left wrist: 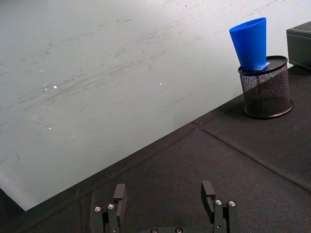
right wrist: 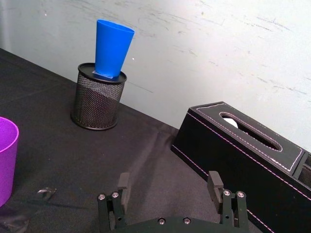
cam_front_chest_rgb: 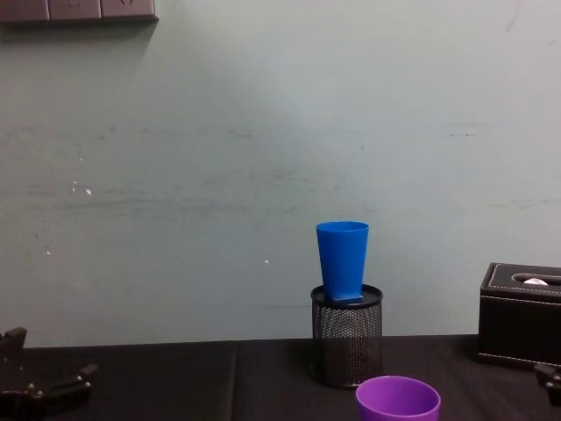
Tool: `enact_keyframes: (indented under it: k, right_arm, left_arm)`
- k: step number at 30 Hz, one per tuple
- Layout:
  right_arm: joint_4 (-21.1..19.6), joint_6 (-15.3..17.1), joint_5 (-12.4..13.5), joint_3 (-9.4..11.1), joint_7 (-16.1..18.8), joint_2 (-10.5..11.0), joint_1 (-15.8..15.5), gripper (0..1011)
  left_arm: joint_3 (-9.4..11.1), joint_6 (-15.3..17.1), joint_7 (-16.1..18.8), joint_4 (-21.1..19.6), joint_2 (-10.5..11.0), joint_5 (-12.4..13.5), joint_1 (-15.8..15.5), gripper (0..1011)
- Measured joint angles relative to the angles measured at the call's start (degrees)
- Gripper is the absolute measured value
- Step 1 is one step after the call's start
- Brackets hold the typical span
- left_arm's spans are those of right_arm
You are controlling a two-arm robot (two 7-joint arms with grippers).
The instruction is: Pick up one cup with a gripper and tap it against the other cup.
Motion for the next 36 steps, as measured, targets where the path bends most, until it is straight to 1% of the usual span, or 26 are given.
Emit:
enact_keyframes:
  k: [36]
  right_arm:
    - [0.0,0.0,0.0,0.0,0.0,0.0,0.0,1003]
  left_arm:
    - [0.0,0.0,0.0,0.0,0.0,0.0,0.0,1005]
